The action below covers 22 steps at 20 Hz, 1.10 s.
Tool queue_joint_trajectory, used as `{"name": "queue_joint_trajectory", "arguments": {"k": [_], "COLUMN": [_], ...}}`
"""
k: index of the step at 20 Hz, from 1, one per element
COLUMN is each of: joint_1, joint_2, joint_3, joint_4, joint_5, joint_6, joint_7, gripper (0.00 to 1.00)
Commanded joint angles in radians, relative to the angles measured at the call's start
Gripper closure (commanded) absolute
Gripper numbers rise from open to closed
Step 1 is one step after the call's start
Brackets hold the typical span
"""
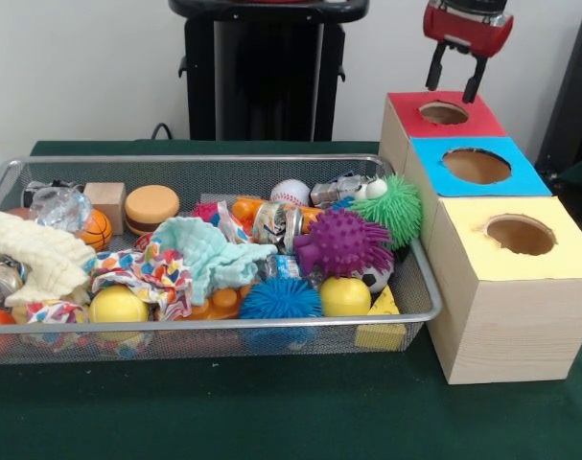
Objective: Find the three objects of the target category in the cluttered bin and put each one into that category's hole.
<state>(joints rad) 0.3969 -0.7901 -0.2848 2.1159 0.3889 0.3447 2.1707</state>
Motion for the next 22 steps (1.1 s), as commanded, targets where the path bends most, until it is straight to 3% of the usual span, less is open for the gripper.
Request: {"name": "queue_joint_trajectory", "arguments": {"k": [1,6,8,12,15,19,22], "joint_1": [-0.024,-0.047,-0.089,-0.257,-0.374,-0.499,-0.547], "joint_2": [-0.006,-0.005,-0.012,-0.037,-0.043,-0.046,-0.053], "joint_3": [0.021,0.034,0.040,0.092,0.147,0.235,0.271], "joint_4": [-0.050,-0.041,-0.039,-0.020,-0.020,-0.029,-0.035], "joint_5": [-0.033,-0.041,-0.073,-0.171,-0.253,-0.347,-0.402], "joint_6": [0.076,0.048,0.032,0.015,0.002,0.004,0.011], "joint_7": [0.123,0.099,0.040,-0.129,-0.198,-0.219,-0.204], "gripper": [0.00,0.00,0.00,0.00,0.00,0.00,0.00]}}
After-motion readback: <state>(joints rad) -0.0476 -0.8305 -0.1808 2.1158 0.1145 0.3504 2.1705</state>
